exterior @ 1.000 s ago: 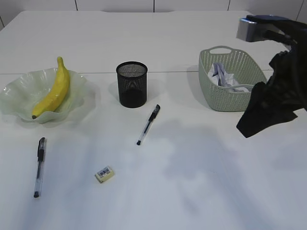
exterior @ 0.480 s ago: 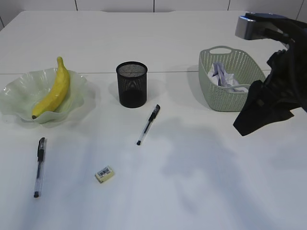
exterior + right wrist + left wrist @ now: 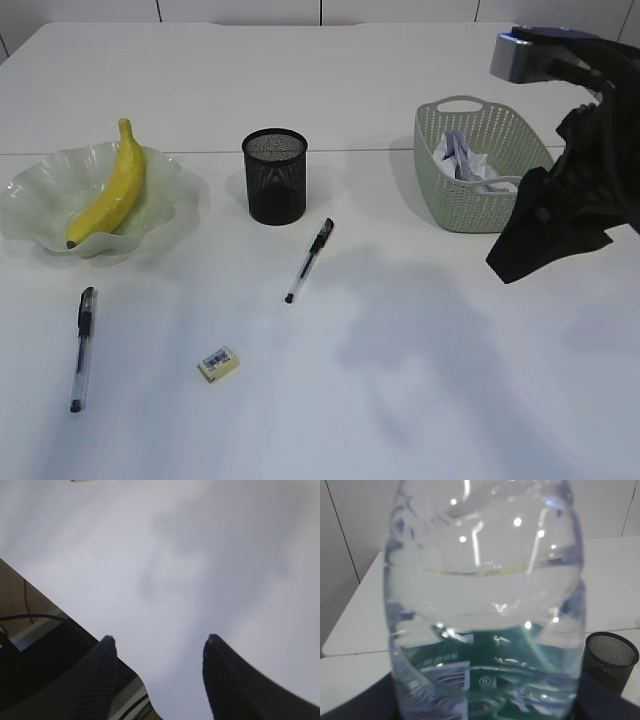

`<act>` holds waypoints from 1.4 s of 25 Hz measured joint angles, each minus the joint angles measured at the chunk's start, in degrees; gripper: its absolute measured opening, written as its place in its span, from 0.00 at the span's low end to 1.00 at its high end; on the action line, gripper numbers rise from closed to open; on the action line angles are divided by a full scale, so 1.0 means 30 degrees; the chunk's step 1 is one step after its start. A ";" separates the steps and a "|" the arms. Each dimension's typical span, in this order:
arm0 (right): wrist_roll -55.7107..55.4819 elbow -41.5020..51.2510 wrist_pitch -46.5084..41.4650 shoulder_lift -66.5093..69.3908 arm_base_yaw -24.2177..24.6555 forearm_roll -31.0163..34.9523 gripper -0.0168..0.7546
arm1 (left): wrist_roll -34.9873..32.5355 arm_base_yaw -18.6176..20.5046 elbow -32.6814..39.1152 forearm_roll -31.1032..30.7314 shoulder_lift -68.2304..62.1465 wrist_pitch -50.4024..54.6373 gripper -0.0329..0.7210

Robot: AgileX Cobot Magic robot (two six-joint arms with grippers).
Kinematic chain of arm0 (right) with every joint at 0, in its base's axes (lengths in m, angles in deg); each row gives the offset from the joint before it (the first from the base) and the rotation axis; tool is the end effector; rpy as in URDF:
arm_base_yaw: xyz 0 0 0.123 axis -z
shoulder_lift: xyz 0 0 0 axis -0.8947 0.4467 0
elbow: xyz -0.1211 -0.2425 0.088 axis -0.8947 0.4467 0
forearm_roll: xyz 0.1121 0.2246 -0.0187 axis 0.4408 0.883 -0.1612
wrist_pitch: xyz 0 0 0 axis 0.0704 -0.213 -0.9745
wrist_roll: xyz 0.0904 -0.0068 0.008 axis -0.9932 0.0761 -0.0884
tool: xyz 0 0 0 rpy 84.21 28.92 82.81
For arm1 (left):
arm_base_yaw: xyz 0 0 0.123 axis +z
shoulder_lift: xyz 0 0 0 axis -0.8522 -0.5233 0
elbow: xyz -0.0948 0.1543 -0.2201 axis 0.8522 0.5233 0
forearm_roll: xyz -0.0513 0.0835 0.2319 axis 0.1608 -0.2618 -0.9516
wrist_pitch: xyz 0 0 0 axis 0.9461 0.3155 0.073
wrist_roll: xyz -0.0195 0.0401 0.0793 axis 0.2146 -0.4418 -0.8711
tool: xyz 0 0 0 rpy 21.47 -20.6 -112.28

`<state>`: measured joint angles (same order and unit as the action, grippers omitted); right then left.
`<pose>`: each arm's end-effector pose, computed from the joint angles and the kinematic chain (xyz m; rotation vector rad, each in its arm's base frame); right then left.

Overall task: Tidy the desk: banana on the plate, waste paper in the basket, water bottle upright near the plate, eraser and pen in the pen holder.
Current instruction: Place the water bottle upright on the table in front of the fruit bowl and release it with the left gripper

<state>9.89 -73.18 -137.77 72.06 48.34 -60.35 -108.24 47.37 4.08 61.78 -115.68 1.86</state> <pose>0.2557 0.1000 0.3109 -0.8972 2.6973 0.4644 0.2174 -0.0274 0.3369 0.0029 1.7323 -0.0333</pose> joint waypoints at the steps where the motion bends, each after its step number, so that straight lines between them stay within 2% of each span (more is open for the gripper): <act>1: 0.0000 0.0000 0.0000 0.0000 0.0000 0.0000 0.55 | -0.0007 0.0000 0.0000 -0.0030 0.0000 0.0000 0.59; 6: 0.0000 0.0000 0.0000 0.0000 0.0000 0.0000 0.55 | -0.0040 0.0000 0.0000 -0.0573 0.0000 0.0000 0.59; 8: 0.0000 0.0000 0.0000 0.0000 0.0000 0.0000 0.55 | 0.0369 0.0000 0.0000 -0.1468 0.0000 0.0000 0.59; 10: 0.0000 0.0000 0.0000 0.0000 0.0000 0.0000 0.55 | 0.1764 0.0000 0.0000 -0.2971 0.0000 0.0000 0.59; 16: 0.0000 0.0000 0.0009 0.0000 0.0000 0.0000 0.55 | 0.9197 0.0180 0.0000 -1.0729 0.0000 0.1140 0.59; 20: 0.0000 0.0000 0.0009 0.0000 0.0000 0.0000 0.55 | 1.4480 0.0952 0.0000 -1.5604 0.0000 0.2327 0.59; 22: 0.0000 0.0000 0.0009 0.0000 0.0000 0.0000 0.55 | 1.6790 0.1332 0.0000 -1.8349 0.0000 0.2634 0.59; 26: 0.0000 0.0000 0.0009 0.0000 0.0000 0.0000 0.55 | 2.0522 0.1875 0.0000 -2.2519 0.0000 0.3290 0.59; 29: 0.0000 0.0000 0.0009 0.0000 0.0000 0.0000 0.55 | 2.2380 0.2152 0.0000 -2.4318 0.0000 0.3594 0.59; 35: -0.0038 0.0000 0.0009 0.0000 0.0000 0.0000 0.55 | 2.2983 0.2267 0.0000 -2.4506 -0.0250 0.3535 0.59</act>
<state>9.78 -73.18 -137.74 72.06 48.34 -60.35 -39.29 54.17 4.08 -11.74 -116.43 12.47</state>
